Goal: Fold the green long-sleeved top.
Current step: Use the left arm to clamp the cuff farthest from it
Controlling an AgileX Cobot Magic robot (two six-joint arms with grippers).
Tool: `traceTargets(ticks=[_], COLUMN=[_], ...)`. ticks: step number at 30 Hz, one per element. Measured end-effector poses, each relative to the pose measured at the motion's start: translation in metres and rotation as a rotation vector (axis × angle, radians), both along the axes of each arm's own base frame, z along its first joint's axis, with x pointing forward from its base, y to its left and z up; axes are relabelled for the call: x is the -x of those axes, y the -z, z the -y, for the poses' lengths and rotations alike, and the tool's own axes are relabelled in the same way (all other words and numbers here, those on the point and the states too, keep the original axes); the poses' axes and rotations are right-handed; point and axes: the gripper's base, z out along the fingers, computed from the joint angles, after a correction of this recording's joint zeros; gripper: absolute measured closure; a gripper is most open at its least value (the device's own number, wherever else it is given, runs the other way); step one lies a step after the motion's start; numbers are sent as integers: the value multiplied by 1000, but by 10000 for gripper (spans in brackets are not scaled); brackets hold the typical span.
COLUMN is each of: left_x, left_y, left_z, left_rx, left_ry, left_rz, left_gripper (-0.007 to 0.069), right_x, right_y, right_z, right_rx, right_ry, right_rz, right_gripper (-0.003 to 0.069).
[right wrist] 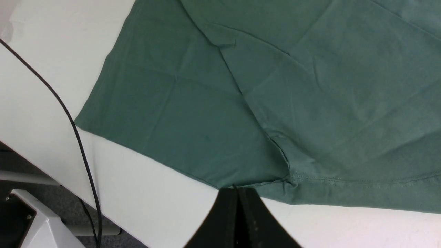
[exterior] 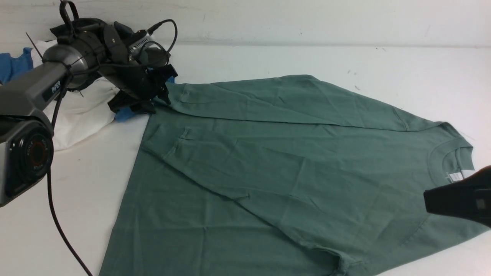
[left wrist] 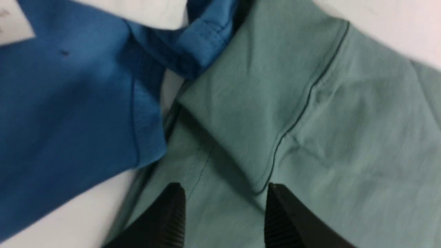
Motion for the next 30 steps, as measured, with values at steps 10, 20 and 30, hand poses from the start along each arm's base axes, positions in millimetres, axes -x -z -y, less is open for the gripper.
traceTargets(ticks=[10,20,30], left_x=[-13,-17,-16], left_y=[18,21,20], left_z=[3,1,2], left_rx=[86,102,100], left_ry=[-80,-120,-110], left_rz=[78,112,98], left_gripper=[323,365,619], right_x=[0,0,0], right_y=[0,0,0], right_z=[0,0,0], right_rx=[0,1,1], right_ry=[0,-1,-2], right_rz=[0,1,2], right_gripper=[673,673,673])
